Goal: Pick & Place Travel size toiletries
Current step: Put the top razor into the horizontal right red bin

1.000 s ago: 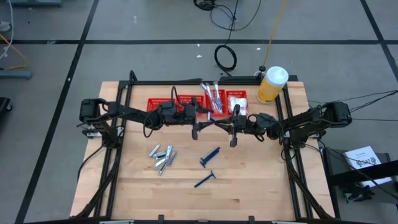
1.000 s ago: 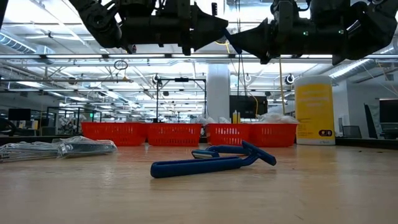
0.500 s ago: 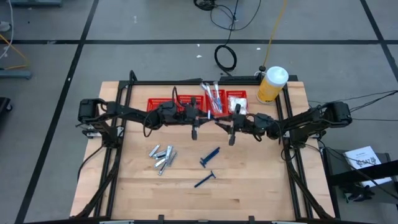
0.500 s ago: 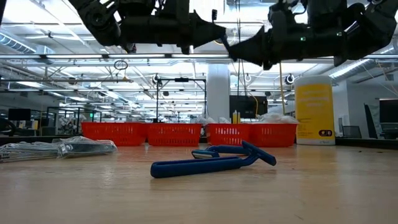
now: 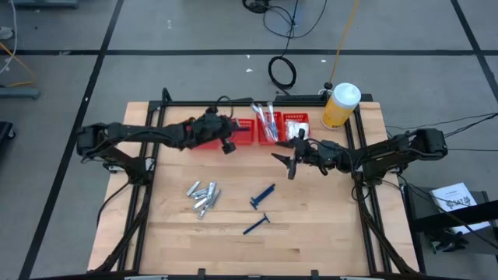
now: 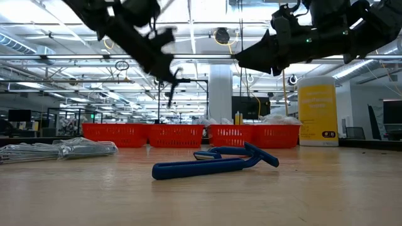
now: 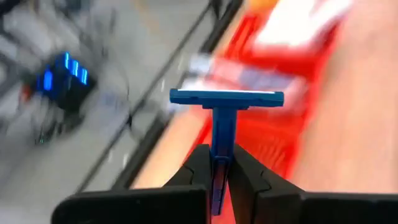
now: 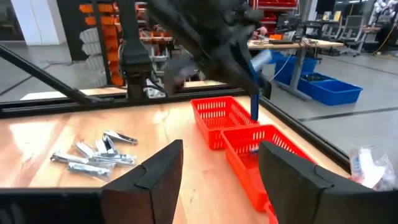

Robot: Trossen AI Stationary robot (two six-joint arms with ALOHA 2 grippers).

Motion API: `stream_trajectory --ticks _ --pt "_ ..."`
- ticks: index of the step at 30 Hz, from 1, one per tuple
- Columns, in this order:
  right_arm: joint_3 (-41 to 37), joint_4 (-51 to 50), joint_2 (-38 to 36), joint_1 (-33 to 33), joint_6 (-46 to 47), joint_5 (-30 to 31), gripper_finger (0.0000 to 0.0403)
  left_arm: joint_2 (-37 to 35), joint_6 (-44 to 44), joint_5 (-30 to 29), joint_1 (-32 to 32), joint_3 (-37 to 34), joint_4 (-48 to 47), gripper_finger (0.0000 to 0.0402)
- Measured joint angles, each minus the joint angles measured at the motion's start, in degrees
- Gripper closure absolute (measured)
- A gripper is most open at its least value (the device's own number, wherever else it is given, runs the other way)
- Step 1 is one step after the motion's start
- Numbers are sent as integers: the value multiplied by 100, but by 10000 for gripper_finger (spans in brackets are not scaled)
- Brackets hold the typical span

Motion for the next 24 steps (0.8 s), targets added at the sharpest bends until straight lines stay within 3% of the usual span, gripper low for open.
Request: stream_trajectory --ticks 9,20,24 --pt "0 -8 -4 -37 28 -8 219 719 -173 5 337 -2 -244 362" --pt "-2 -133 -4 -39 134 -6 209 806 -248 -8 297 -4 -179 354" --pt "-2 -133 -4 -39 133 -4 204 806 -443 34 250 -4 -277 317"
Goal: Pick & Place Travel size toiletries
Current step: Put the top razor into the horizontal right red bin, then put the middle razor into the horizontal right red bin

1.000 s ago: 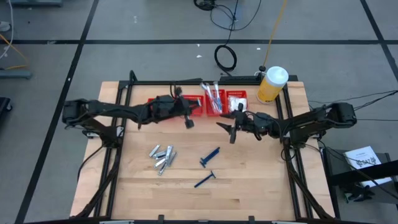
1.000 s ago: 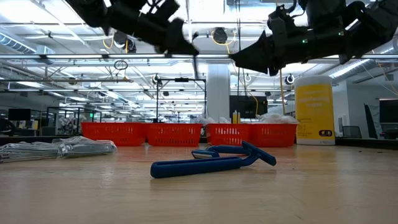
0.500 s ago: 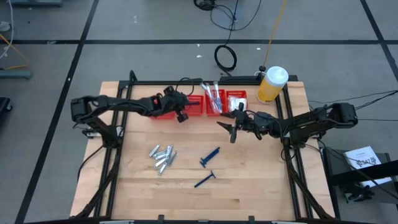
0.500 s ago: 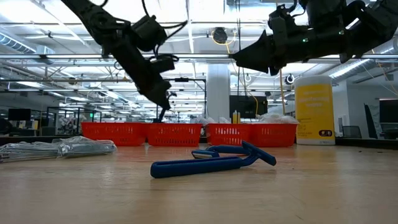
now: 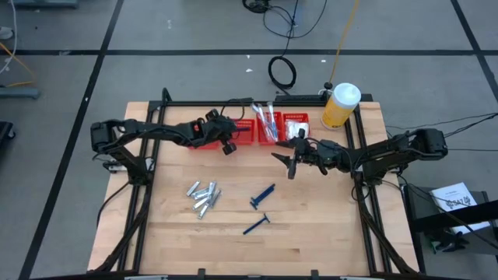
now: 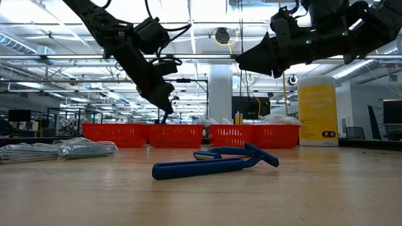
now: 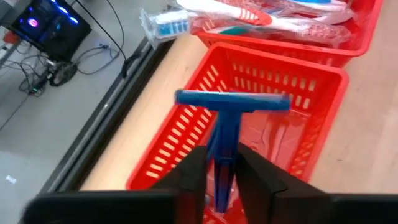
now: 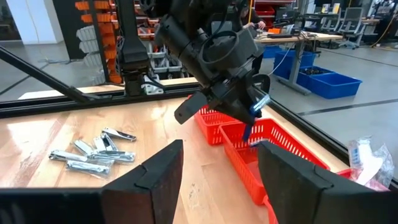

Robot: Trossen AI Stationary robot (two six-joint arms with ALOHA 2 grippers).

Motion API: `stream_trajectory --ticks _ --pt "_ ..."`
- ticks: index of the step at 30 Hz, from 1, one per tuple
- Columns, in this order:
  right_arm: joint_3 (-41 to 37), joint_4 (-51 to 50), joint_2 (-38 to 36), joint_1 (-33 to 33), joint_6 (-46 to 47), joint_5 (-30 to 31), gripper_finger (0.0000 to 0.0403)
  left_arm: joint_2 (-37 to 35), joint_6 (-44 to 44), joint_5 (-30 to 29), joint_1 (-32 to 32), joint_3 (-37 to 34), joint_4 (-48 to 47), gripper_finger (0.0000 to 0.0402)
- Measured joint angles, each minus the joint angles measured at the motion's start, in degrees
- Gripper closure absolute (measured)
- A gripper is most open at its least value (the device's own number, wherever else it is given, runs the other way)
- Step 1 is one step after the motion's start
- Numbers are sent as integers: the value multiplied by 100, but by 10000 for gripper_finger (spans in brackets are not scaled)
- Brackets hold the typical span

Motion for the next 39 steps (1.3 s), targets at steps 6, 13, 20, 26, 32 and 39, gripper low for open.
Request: stream_trajectory --ticks 6,13,20,26,32,39 --pt "0 -16 0 0 -13 -2 204 0 -83 -51 7 0 -21 212" --pt "-2 -546 11 109 -166 -227 204 -15 84 -49 -64 0 295 131" --pt "-2 -745 768 796 50 -903 206 -33 -14 -49 -275 0 832 100" --pt "58 -435 1845 1008 203 -579 214 -35 -183 -45 -482 0 1225 99" --pt "627 -649 2539 1005 22 -615 220 -35 -250 -49 -639 0 1290 102" --pt "963 -1484 2657 1224 -348 -603 219 -35 -248 -48 -746 0 1268 101"
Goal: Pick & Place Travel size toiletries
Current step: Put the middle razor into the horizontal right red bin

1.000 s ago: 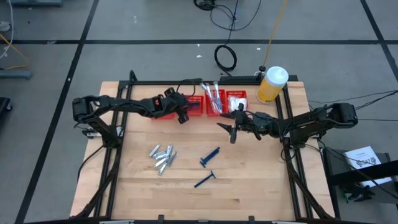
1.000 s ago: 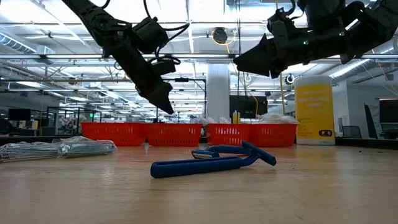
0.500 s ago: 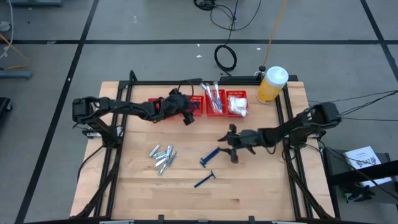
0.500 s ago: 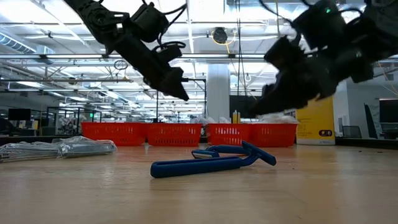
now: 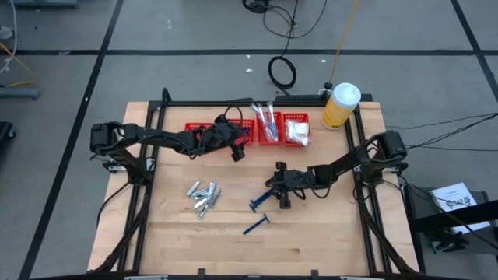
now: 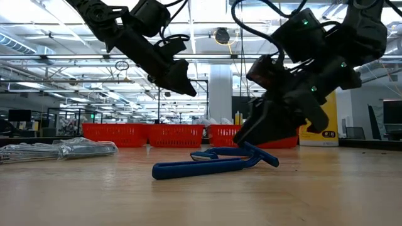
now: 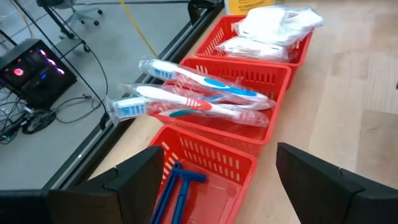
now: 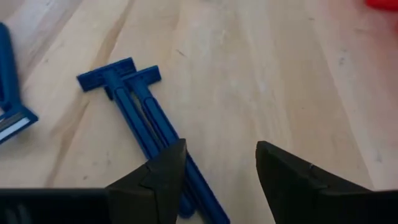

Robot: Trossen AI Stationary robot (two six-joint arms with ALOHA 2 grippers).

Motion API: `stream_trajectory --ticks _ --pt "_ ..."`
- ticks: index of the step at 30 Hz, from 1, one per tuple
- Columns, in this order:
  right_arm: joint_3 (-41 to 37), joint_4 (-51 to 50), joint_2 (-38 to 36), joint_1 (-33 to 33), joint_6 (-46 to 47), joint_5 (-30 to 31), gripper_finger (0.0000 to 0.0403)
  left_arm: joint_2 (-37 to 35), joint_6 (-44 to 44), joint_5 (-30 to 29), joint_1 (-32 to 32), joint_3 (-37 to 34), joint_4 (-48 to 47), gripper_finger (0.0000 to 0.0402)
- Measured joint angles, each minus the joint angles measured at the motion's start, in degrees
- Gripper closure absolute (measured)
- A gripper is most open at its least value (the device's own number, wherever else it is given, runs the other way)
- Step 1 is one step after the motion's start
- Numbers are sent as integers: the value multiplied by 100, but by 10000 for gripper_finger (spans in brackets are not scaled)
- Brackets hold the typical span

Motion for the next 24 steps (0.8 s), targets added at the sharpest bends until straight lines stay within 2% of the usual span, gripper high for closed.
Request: stream_trajectory --ticks 7,16,24 --pt "-5 -469 -260 186 42 -13 224 0 5 1 -4 0 -85 102" --pt "-6 -595 -264 301 364 -23 227 0 3 1 -4 0 -164 105" --pt "-14 -680 -418 295 170 1 231 0 -25 -1 -2 0 -177 105"
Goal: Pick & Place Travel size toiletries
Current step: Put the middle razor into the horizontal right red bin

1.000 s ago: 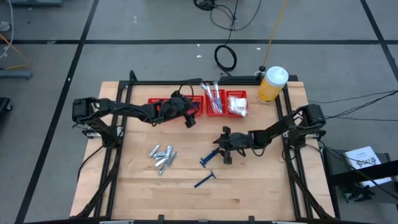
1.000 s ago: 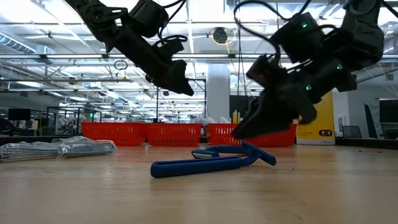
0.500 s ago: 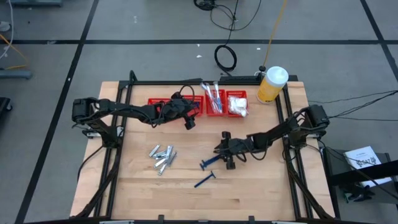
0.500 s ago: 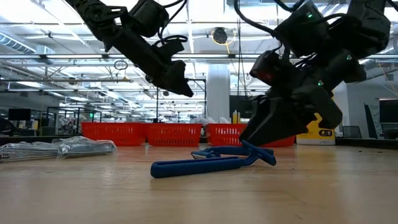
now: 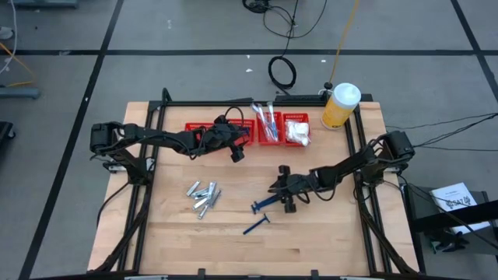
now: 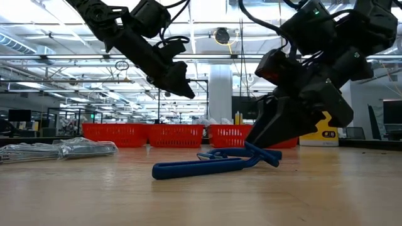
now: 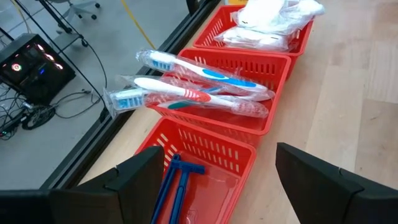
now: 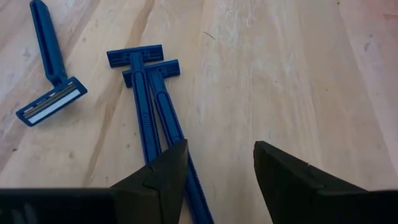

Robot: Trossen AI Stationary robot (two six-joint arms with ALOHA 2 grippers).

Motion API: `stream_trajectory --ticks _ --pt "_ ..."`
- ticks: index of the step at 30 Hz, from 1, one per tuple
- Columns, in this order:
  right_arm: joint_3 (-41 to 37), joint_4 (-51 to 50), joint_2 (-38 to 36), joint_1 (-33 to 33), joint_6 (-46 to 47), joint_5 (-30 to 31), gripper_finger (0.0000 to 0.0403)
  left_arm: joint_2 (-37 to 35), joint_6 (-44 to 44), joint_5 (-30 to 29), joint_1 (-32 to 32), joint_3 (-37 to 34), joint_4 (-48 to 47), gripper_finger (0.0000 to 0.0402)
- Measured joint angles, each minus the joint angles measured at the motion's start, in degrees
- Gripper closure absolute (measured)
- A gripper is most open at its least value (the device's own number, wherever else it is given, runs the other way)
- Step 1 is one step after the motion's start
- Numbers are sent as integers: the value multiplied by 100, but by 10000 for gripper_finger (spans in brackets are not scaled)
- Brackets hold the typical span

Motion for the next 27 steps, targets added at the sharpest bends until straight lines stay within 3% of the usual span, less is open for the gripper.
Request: stream_trajectory --ticks 27 --pt "-3 -213 -176 234 93 131 232 -4 -125 0 2 0 -24 116"
